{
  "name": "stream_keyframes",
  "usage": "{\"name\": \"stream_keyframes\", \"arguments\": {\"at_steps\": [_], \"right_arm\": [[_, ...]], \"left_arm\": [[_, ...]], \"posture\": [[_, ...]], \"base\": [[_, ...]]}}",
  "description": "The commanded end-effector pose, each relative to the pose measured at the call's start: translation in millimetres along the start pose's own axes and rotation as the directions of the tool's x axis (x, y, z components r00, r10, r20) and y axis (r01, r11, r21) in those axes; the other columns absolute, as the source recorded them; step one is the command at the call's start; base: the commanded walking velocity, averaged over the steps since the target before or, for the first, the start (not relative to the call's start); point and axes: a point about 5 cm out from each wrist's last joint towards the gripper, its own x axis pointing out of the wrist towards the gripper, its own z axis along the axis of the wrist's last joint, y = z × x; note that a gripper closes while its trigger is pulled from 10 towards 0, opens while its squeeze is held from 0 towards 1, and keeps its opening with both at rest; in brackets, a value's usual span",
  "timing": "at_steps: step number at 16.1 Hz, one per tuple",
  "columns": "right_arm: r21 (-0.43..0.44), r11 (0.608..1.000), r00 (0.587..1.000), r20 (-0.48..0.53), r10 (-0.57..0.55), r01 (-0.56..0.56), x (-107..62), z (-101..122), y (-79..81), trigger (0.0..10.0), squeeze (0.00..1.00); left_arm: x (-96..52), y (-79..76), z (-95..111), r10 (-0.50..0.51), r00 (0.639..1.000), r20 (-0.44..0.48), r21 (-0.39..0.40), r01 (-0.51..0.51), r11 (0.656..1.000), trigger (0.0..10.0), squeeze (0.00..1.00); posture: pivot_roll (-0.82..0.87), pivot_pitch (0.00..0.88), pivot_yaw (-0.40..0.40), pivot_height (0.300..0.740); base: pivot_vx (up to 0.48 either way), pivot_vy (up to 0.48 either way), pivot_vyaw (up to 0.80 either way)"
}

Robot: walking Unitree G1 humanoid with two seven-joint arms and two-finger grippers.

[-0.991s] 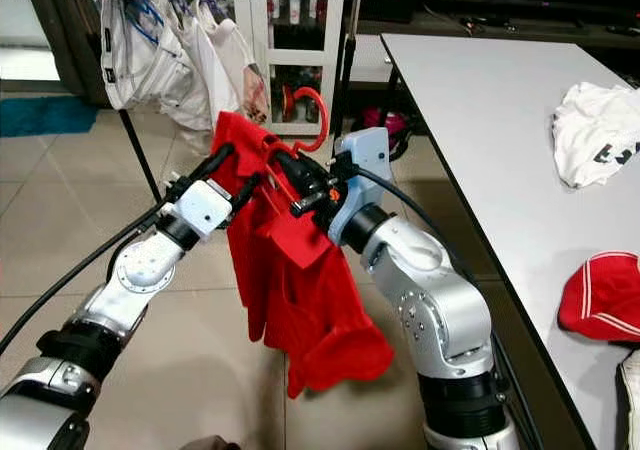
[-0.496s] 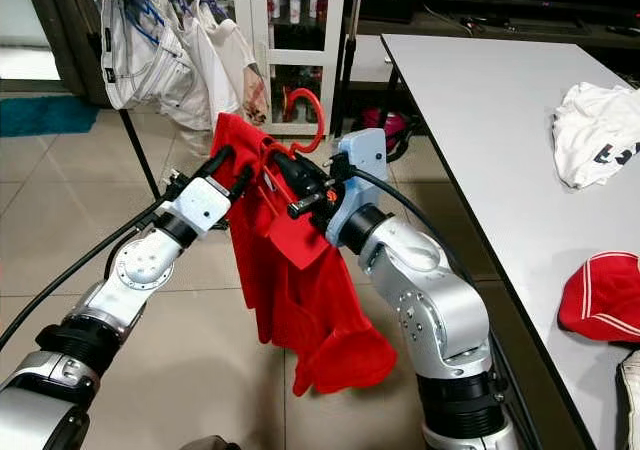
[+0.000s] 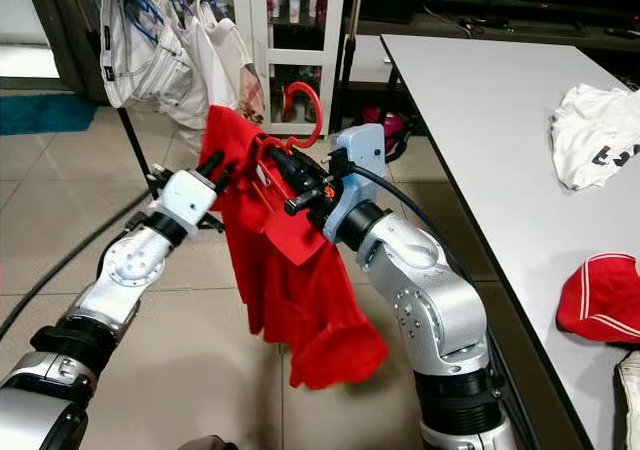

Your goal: Hang hanger

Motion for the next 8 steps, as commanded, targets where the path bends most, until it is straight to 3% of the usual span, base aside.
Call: {"name": "stream_keyframes", "arguments": {"at_steps": [1, 6, 8], "right_arm": [[-0.018, 1.000, 0.999, 0.037, 0.014, -0.014, 3.3, 7.0, 0.4, 0.0, 0.00], [-0.014, 1.000, 0.999, 0.038, 0.025, -0.024, 5.2, 6.7, 1.1, 0.0, 0.00], [-0.039, 0.999, 1.000, -0.021, -0.020, 0.019, 2.2, -1.4, -4.6, 0.0, 0.00]], "left_arm": [[1.0, 2.0, -2.2, -0.013, 1.000, -0.023, -0.027, 0.012, 1.000, 0.0, 0.00], [-1.7, 2.0, 1.6, -0.031, 0.999, 0.020, -0.070, 0.032, 0.997, 0.0, 0.00], [1.8, 16.2, 18.9, 0.037, 0.993, 0.111, -0.121, -0.024, 0.992, 0.0, 0.00]], "posture": [[-0.03, 0.000, -0.060, 0.740], [-0.03, 0.000, -0.063, 0.740], [-0.03, 0.000, -0.062, 0.740]], "base": [[0.000, 0.000, 0.00], [0.000, 0.000, 0.00], [0.000, 0.000, 0.00]]}}
